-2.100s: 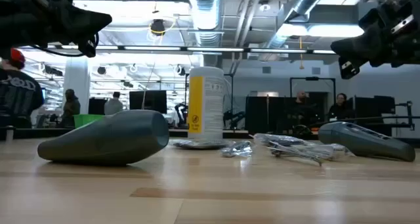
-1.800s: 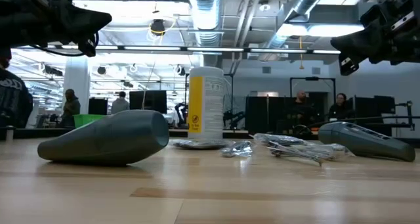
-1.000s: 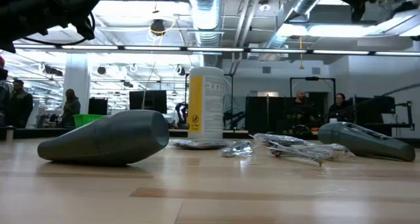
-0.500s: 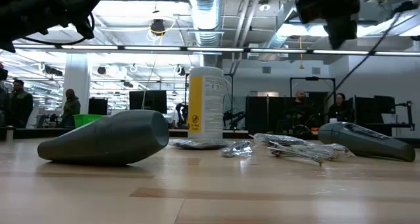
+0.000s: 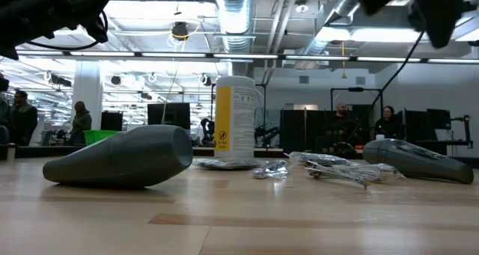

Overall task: Pick & Place Travel size toiletries
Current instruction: Put the gray deodorant into the right yellow bin

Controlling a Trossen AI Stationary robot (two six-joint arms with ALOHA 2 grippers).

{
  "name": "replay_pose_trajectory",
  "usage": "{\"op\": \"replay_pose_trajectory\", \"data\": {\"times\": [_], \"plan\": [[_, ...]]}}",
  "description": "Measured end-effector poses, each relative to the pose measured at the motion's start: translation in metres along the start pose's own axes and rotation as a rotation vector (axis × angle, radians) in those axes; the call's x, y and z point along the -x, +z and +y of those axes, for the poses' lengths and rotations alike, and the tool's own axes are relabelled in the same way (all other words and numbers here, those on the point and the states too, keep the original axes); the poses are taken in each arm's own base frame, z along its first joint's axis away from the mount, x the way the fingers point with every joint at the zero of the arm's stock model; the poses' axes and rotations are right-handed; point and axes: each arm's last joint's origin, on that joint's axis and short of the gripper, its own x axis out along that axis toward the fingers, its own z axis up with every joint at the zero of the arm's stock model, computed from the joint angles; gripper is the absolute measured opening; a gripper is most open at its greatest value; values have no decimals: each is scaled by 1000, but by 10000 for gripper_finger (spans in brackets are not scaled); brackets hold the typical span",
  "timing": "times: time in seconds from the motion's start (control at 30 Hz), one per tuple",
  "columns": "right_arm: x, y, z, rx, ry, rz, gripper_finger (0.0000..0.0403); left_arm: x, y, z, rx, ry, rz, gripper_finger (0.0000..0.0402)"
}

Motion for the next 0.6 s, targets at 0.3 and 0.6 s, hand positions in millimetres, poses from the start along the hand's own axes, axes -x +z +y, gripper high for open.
{"op": "replay_pose_trajectory", "data": {"times": [0.3,0.6], "plan": [[-30,2,16,-48,-111,-34,257,0,0,0,-1,0,0,2],[-67,19,6,-60,-144,-18,333,0,0,0,0,1,1,2]]}}
